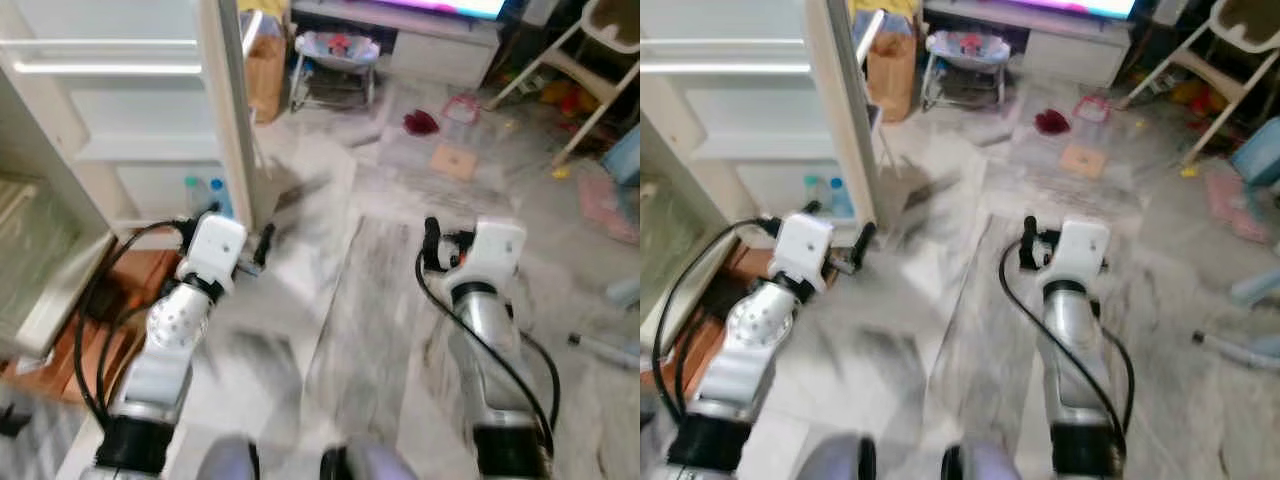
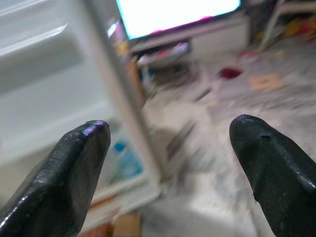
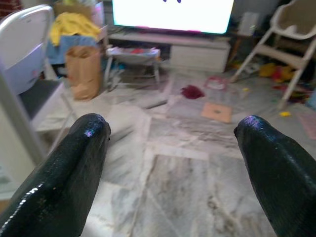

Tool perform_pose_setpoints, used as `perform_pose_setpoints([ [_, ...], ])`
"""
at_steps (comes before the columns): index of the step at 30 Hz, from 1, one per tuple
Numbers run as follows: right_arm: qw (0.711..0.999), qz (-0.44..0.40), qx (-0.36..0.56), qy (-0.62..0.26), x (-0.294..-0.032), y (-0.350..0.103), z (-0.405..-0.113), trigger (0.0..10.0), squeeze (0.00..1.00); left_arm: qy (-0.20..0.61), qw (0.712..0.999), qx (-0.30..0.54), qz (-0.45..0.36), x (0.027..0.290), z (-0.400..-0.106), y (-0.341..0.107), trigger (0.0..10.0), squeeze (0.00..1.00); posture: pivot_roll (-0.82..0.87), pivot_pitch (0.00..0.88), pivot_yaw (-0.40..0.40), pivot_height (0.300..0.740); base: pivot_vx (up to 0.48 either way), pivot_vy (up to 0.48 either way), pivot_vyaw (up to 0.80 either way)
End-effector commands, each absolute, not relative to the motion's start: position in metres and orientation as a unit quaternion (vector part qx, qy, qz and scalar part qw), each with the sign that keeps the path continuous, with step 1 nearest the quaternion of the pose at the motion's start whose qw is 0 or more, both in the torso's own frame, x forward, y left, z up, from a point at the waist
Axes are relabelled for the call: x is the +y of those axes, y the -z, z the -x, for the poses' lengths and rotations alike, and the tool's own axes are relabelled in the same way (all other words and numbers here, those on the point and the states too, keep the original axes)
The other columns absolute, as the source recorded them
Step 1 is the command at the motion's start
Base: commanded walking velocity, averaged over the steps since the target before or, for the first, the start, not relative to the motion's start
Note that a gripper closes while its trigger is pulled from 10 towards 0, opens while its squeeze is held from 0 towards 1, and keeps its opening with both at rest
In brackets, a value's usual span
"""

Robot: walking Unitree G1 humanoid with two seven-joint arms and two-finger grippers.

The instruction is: Restocking fridge

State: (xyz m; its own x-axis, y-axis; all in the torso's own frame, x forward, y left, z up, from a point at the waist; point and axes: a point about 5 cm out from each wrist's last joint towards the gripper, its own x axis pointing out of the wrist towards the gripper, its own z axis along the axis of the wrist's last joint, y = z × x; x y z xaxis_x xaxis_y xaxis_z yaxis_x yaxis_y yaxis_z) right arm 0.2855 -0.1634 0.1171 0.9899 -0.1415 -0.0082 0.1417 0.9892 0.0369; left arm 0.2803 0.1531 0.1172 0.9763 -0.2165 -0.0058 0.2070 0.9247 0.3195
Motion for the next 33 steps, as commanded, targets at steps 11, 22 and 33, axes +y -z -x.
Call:
perform_pose_setpoints([
  [11,0.998,-0.017,0.009,0.064,-0.162,-0.111,-0.284,10.0,0.0,0.048,0.988,0.014,-0.143,0.16,-0.281,-0.103,10.0,0.0,0.08,0.093,-0.082,0.74,0.0,0.0,0.0],
  [22,0.997,-0.019,0.021,0.073,-0.164,-0.105,-0.278,10.0,0.0,0.063,0.989,0.015,-0.136,0.157,-0.284,-0.098,10.0,0.0,0.03,0.085,-0.07,0.74,0.0,-0.217,-0.05],
  [33,0.998,-0.002,0.004,0.069,-0.166,-0.113,-0.281,10.0,0.0,0.089,0.988,0.0,-0.124,0.151,-0.289,-0.103,10.0,0.0,0.01,0.094,-0.069,0.74,0.27,-0.351,-0.8],
])
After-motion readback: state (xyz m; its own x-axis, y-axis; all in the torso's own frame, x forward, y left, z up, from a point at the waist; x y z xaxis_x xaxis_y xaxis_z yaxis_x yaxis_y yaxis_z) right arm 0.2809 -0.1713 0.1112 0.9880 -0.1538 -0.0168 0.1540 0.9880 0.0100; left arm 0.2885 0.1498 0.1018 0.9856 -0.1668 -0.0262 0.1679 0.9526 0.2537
